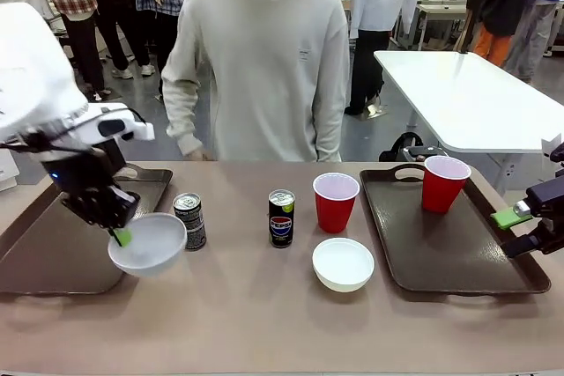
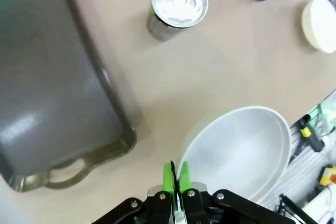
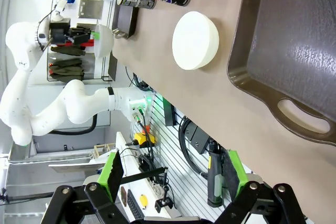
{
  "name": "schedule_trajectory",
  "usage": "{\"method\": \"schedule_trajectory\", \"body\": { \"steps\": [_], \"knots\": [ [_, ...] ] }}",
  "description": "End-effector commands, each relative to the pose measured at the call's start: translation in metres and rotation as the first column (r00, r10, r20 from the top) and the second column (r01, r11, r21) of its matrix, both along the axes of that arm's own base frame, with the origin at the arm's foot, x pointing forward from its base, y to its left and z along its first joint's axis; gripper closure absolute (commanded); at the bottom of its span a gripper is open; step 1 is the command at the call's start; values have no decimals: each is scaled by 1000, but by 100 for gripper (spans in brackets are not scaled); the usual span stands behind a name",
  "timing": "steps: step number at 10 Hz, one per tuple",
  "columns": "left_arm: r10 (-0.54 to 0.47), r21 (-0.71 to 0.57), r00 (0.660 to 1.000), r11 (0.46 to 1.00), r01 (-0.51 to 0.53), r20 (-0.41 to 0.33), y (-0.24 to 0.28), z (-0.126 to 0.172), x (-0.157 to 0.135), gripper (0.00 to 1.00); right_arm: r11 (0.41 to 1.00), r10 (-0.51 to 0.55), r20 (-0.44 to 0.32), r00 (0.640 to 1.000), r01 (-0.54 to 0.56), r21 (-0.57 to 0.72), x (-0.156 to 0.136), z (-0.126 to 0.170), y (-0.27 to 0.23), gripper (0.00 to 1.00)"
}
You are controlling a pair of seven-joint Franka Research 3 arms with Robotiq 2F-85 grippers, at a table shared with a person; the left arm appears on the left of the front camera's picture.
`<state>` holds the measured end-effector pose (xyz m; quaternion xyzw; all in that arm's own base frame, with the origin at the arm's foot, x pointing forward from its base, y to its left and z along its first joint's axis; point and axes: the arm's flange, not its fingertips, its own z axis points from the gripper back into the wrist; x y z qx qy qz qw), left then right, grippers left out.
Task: Prepare tableware on both trays.
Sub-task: Pick up a Picnic Bowl from the table and place it on a Handle tray.
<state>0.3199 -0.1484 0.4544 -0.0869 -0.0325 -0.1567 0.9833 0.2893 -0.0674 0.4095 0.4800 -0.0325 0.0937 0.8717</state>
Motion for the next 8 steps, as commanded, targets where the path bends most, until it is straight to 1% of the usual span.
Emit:
{"method": "schedule_trajectory", "body": {
  "steps": [1, 2, 4, 5, 6, 7, 8],
  "knots": [
    [19, -18, 999, 1000, -19, 38, 27, -6, -10, 100, 1000, 1, 2, 1000, -1, 18, 0, 0, -1, 0],
    [45, -18, 998, 999, -44, 46, 50, -8, 3, 100, 1000, 1, 2, 1000, -1, 18, 0, 0, -1, 0],
    [67, -12, 996, 998, -66, 55, 88, -12, 19, 100, 1000, 1, 2, 1000, -1, 18, 0, 0, -1, 0],
    [95, 0, 993, 995, -95, 64, 97, -15, 23, 100, 1000, 1, 2, 1000, -1, 18, 0, 0, -1, 0],
    [85, 7, 995, 996, -85, 50, 102, -19, 27, 100, 1000, 1, 2, 1000, -1, 18, 0, 0, -1, 0],
    [19, 84, 1000, 996, -20, 12, 99, -25, 15, 100, 1000, 1, 2, 1000, -1, 18, 0, 0, -1, 0],
    [-109, 156, 993, 981, 116, -52, 92, -24, -39, 100, 1000, 1, 2, 1000, -1, 18, 0, 0, -1, 0]
  ]
}}
